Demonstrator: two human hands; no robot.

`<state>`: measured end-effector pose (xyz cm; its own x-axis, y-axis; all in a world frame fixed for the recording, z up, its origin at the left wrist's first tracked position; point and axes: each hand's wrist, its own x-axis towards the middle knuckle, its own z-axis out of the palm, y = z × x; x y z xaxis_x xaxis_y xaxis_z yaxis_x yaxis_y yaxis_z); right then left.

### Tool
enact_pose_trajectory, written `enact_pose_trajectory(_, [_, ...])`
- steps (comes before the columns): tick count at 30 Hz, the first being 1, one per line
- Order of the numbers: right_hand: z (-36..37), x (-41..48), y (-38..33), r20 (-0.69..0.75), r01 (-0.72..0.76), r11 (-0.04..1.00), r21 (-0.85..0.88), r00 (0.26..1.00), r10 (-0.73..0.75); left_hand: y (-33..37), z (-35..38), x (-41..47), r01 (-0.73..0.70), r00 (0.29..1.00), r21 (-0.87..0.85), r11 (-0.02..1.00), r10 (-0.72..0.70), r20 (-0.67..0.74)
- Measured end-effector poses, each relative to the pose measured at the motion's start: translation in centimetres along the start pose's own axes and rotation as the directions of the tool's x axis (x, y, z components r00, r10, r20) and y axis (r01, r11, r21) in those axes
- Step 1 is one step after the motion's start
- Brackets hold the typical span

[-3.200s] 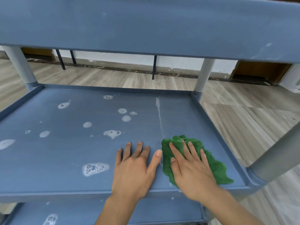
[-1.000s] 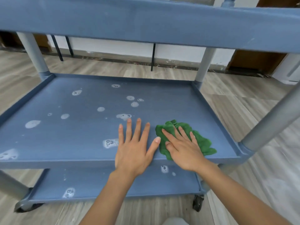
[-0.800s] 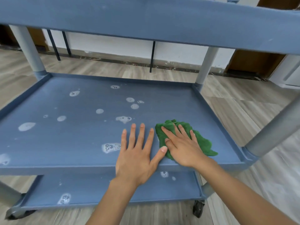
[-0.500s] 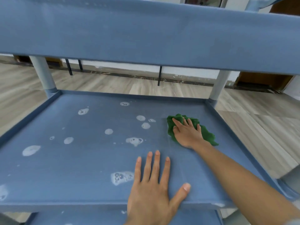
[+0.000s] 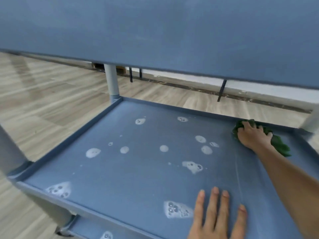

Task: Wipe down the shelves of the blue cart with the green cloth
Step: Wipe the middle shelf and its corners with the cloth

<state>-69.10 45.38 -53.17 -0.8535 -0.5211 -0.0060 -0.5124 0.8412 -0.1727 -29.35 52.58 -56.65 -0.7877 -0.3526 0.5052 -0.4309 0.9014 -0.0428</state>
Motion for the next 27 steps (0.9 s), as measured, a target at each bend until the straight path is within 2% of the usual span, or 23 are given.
enact_pose_trajectory(2, [0.0,-0.4,0.3,0.036,0.130,0.990,-0.048,0.991,-0.128,0.7,0.9,0.8,-0.057,0.992,0.066,0.996,0.064,-0.106])
enact_pose_trajectory(3, [0.0,-0.7,0.9,0.051,0.213,0.975,-0.070,0.976,-0.210,1.4,0.9,1.0,-0.077,0.990,0.080,0.994,0.086,-0.109])
enact_pose_trajectory(5, [0.1,-1.8,1.1,0.072,0.374,0.924,-0.080,0.926,-0.369,1.6,0.3,0.6,-0.080,0.994,0.056,0.995,0.084,-0.070])
enact_pose_trajectory(10, [-0.1,-6.9,2.0,0.166,0.606,0.786,-0.121,0.793,-0.586,2.4,-0.8,0.4,-0.010,0.997,-0.077,0.997,0.016,0.072])
enact_pose_trajectory(13, [-0.7,-12.5,2.7,0.157,0.624,0.781,-0.038,0.775,-0.612,2.4,-1.6,0.4,0.012,0.993,-0.135,0.991,0.004,0.118])
enact_pose_trajectory(17, [-1.4,-21.3,3.7,0.160,0.621,0.784,0.008,0.773,-0.614,2.5,-2.7,0.5,0.031,0.994,-0.161,0.987,-0.015,0.104])
enact_pose_trajectory(22, [-1.7,-30.0,4.7,0.215,0.527,0.848,0.049,0.824,-0.524,0.1,-3.9,-0.8,0.105,0.991,-0.174,0.979,-0.089,0.098])
enact_pose_trajectory(27, [-1.4,-35.0,4.0,0.215,0.405,0.913,0.043,0.889,-0.405,-7.3,-5.2,-3.2,0.305,0.938,-0.080,0.949,-0.285,0.199])
